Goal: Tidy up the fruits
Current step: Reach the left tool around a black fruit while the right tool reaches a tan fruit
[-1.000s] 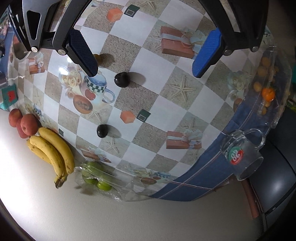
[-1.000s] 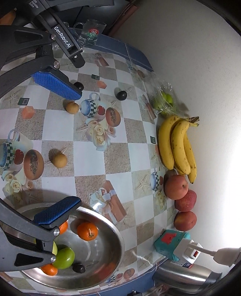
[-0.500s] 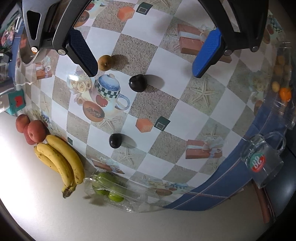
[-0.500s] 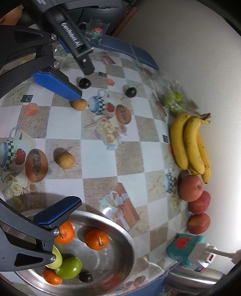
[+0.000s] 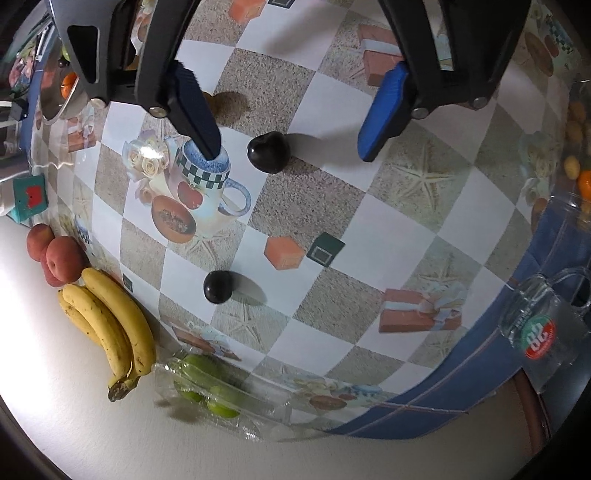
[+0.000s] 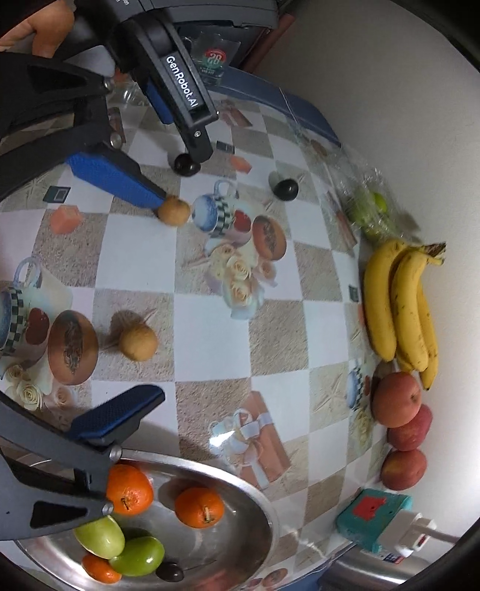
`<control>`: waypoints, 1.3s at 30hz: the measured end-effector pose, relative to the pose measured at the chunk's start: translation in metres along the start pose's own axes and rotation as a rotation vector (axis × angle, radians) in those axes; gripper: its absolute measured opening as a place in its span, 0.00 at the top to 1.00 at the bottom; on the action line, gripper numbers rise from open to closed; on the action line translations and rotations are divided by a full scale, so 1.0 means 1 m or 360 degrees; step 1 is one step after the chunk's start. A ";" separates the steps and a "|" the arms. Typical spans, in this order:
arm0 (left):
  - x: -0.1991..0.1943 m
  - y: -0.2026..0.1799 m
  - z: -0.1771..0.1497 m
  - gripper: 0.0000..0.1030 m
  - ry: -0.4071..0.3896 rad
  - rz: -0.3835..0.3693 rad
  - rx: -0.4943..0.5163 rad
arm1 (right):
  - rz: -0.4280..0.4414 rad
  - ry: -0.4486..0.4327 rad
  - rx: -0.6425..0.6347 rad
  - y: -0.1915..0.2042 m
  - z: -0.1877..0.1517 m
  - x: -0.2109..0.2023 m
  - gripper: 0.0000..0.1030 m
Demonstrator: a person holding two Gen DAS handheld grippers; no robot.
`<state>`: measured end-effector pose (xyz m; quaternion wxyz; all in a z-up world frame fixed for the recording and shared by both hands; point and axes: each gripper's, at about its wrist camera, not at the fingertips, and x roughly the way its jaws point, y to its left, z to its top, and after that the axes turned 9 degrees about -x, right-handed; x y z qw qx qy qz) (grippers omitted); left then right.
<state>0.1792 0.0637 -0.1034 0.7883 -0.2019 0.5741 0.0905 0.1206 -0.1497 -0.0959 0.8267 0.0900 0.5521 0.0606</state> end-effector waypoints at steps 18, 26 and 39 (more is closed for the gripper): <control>0.023 -0.008 0.002 0.40 0.0037 -0.0005 -0.0017 | -0.0066 0.0166 0.0103 -0.022 -0.013 0.020 0.30; 0.029 -0.017 0.003 0.46 -0.0002 0.0060 -0.0007 | -0.0143 0.0178 0.0043 -0.014 -0.012 0.024 0.38; 0.027 -0.012 0.002 0.67 0.0016 0.0009 -0.0041 | -0.0189 0.0180 0.0056 -0.020 -0.013 0.020 0.63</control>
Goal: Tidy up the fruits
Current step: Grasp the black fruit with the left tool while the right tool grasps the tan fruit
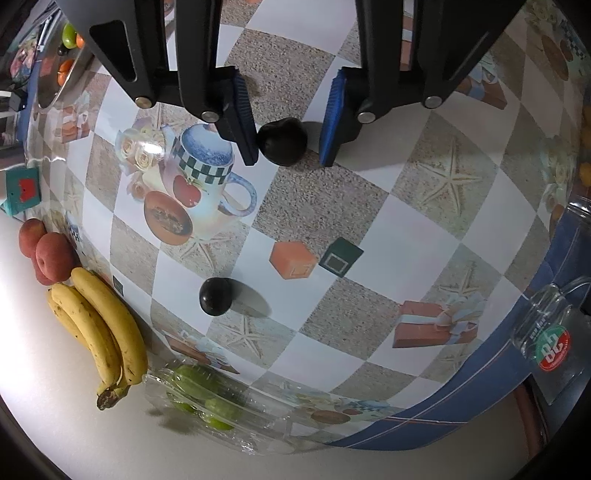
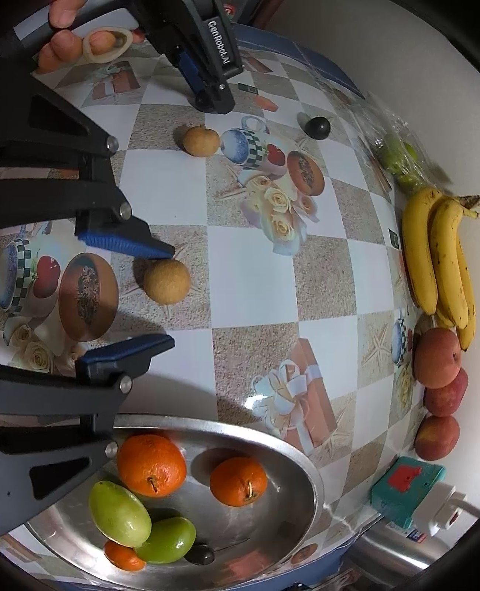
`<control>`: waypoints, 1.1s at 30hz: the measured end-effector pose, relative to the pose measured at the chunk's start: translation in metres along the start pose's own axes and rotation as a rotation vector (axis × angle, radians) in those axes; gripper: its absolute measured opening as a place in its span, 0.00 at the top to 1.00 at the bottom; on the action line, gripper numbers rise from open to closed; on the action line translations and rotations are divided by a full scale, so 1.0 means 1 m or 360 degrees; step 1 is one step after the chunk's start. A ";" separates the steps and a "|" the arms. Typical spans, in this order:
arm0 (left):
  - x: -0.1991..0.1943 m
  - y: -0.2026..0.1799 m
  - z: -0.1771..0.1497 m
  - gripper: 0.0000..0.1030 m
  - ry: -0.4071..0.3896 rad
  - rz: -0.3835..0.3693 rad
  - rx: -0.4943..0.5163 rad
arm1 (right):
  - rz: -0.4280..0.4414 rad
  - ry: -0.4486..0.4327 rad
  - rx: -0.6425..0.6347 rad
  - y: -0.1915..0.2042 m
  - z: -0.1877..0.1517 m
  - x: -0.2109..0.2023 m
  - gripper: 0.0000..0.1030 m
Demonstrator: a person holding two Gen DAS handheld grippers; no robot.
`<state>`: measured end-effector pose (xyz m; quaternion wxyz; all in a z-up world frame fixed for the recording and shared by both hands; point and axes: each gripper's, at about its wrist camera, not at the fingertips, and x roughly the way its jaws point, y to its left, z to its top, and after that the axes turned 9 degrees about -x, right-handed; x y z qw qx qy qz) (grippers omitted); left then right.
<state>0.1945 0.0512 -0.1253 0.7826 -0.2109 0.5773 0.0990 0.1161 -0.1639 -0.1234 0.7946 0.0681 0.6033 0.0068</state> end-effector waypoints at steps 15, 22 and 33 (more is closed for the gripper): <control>-0.006 -0.003 0.002 0.72 -0.0008 0.0004 0.0020 | 0.0101 -0.0026 0.0040 -0.002 0.000 -0.009 0.75; -0.022 -0.005 0.002 0.72 -0.0049 -0.0013 0.0035 | 0.0134 -0.0086 0.0048 -0.003 0.002 -0.025 0.75; -0.056 -0.009 0.002 0.72 -0.0140 -0.0070 0.0055 | 0.0220 -0.0223 0.0096 -0.011 0.006 -0.057 0.75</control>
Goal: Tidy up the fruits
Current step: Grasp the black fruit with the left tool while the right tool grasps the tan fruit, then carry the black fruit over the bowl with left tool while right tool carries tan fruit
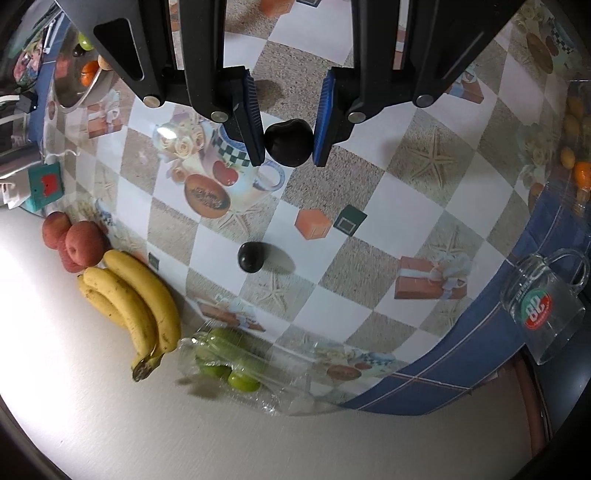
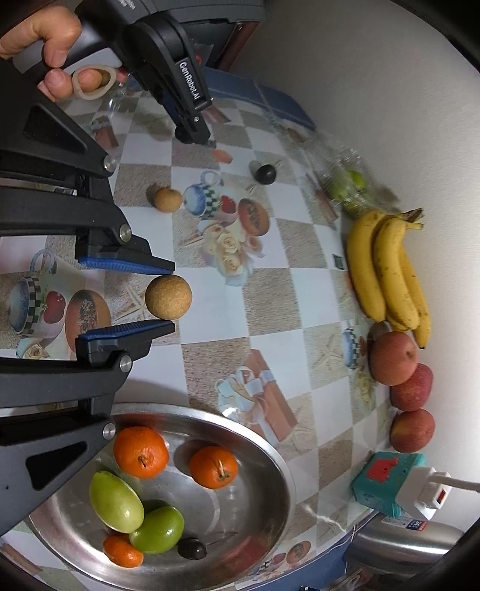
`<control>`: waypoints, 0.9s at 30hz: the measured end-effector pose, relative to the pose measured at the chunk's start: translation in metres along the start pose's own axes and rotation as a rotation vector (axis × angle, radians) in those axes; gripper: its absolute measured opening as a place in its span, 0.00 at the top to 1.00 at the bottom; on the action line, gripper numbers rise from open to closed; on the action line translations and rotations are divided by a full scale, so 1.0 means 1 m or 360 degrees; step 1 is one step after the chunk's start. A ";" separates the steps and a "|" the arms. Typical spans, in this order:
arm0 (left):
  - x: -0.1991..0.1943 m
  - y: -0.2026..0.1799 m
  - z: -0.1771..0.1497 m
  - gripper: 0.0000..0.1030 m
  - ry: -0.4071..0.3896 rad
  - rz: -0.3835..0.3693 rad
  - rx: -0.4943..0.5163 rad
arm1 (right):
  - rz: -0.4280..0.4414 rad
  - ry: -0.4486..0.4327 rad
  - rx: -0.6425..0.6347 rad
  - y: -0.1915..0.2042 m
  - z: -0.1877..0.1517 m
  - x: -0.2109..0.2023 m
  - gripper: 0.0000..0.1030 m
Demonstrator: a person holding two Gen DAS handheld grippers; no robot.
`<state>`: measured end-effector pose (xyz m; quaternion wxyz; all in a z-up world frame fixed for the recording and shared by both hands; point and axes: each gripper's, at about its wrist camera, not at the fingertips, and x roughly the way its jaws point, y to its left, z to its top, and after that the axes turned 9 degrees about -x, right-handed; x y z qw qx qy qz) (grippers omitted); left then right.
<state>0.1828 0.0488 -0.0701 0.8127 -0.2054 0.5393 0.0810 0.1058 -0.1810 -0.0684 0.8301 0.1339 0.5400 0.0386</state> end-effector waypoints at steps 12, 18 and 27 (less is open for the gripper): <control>-0.016 -0.014 -0.003 0.72 -0.0046 -0.0023 0.0049 | 0.0088 -0.0074 0.0156 -0.027 0.003 -0.017 0.75; -0.017 -0.038 -0.017 0.72 -0.0008 -0.0087 0.0143 | -0.0019 -0.0096 0.0295 -0.062 0.000 -0.024 0.75; -0.016 -0.077 -0.043 0.72 0.0067 -0.0177 0.0281 | -0.0137 -0.0138 0.0498 -0.113 -0.008 -0.041 0.75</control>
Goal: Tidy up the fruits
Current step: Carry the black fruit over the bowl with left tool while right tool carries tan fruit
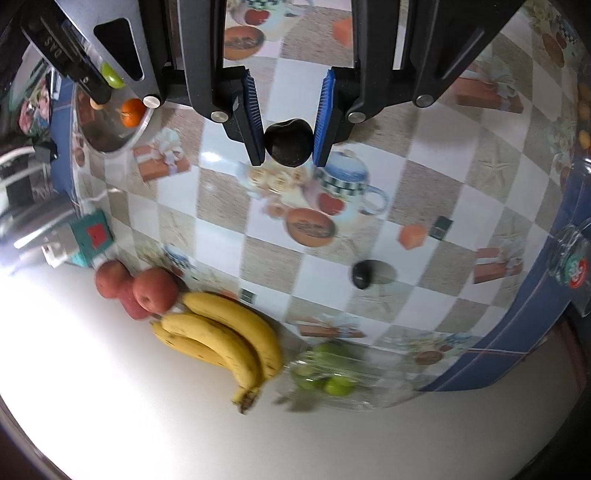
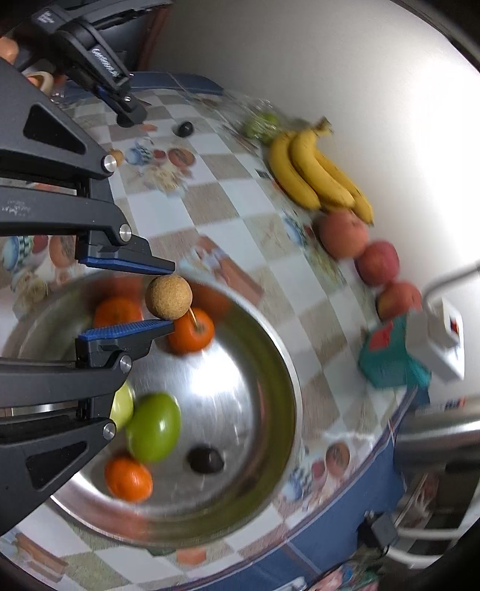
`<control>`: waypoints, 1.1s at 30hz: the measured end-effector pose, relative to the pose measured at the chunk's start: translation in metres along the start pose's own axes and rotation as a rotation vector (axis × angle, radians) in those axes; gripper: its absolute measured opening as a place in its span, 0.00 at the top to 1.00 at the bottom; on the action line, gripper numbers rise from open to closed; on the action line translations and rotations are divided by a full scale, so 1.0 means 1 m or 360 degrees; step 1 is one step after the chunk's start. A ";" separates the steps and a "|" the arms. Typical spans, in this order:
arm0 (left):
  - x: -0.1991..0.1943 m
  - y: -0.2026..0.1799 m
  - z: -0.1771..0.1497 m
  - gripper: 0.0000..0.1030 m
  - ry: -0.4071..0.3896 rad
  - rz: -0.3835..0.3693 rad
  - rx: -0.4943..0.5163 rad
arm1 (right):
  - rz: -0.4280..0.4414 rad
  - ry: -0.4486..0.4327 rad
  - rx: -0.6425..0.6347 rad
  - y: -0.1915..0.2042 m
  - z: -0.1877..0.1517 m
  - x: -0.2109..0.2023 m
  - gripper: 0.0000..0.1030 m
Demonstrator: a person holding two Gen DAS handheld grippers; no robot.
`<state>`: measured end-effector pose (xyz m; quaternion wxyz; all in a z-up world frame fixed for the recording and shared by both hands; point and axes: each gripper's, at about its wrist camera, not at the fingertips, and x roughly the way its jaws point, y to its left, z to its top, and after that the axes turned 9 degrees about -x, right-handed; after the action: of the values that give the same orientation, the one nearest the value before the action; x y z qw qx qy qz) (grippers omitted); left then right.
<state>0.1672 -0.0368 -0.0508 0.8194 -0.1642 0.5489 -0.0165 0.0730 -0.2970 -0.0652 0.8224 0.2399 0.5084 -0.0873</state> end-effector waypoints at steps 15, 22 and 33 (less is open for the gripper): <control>0.006 -0.088 -0.054 0.72 0.0115 -0.0166 0.0353 | -0.0286 -0.0133 0.0181 -0.058 0.006 -0.029 0.75; 0.011 -0.121 -0.081 0.72 0.0143 -0.0238 0.0523 | -0.0266 -0.0137 0.0213 -0.065 0.005 -0.031 0.75; 0.030 -0.140 -0.098 0.72 0.0121 -0.0274 0.0633 | -0.0252 -0.0038 0.0181 -0.064 0.001 -0.005 0.75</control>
<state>0.1116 -0.2004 -0.0707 0.8099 -0.0450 0.5494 -0.2004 0.0467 -0.3534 -0.0802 0.8041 0.2442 0.5101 -0.1836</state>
